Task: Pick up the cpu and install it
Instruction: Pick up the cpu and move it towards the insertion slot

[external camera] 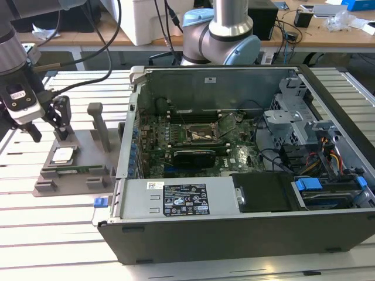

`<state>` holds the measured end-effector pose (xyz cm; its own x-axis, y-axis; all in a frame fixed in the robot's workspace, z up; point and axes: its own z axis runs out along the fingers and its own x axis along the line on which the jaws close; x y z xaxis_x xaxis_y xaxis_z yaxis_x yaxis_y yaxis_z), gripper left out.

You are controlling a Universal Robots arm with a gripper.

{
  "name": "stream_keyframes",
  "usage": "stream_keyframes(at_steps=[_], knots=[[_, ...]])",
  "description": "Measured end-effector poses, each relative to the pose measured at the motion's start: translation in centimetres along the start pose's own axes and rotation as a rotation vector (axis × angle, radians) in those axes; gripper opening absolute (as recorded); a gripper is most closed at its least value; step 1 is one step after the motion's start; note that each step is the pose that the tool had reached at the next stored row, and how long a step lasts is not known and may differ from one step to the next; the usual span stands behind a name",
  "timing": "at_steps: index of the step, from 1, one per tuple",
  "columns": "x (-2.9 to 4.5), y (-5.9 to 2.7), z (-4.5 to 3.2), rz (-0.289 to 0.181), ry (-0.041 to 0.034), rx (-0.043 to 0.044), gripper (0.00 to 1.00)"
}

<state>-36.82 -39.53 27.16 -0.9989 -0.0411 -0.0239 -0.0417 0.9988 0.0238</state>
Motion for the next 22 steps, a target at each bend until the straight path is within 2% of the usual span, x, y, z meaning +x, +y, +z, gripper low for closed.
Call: stream_keyframes(at_steps=[22], knots=[[0.04,-0.04,1.46,0.0,0.0,0.0,0.6]])
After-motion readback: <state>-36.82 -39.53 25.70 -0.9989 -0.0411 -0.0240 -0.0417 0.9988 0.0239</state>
